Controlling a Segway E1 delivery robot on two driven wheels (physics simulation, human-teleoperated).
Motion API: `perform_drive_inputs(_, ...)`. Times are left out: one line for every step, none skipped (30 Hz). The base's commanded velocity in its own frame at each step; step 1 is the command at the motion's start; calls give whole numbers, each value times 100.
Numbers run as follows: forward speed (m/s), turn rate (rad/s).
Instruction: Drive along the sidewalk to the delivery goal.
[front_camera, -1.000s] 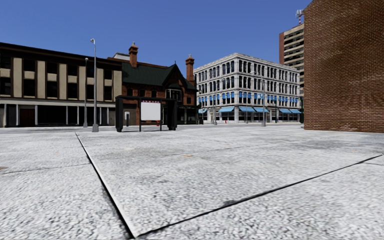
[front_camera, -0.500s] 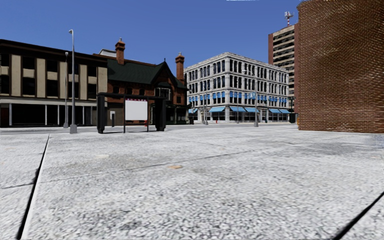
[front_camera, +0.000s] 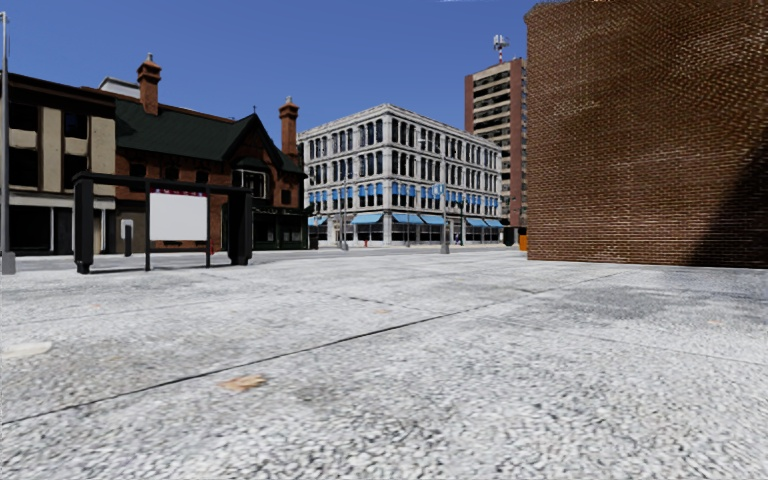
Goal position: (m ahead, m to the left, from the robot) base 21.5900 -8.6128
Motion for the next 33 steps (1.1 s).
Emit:
perform_drive_inputs(200, 0)
perform_drive_inputs(200, 0)
perform_drive_inputs(200, 0)
perform_drive_inputs(200, 0)
perform_drive_inputs(200, 0)
perform_drive_inputs(200, 0)
perform_drive_inputs(200, 0)
perform_drive_inputs(200, 0)
perform_drive_inputs(200, 0)
perform_drive_inputs(200, 0)
perform_drive_inputs(200, 0)
perform_drive_inputs(200, 0)
perform_drive_inputs(200, 0)
perform_drive_inputs(200, 0)
perform_drive_inputs(200, 0)
perform_drive_inputs(200, 0)
perform_drive_inputs(200, 0)
perform_drive_inputs(200, 0)
perform_drive_inputs(200, 0)
perform_drive_inputs(200, 0)
perform_drive_inputs(200, 0)
perform_drive_inputs(200, 0)
perform_drive_inputs(200, 0)
perform_drive_inputs(200, 0)
perform_drive_inputs(200, 0)
perform_drive_inputs(200, 0)
perform_drive_inputs(200, 0)
perform_drive_inputs(200, 0)
perform_drive_inputs(200, 0)
perform_drive_inputs(200, 0)
perform_drive_inputs(200, 0)
perform_drive_inputs(200, 0)
perform_drive_inputs(200, 0)
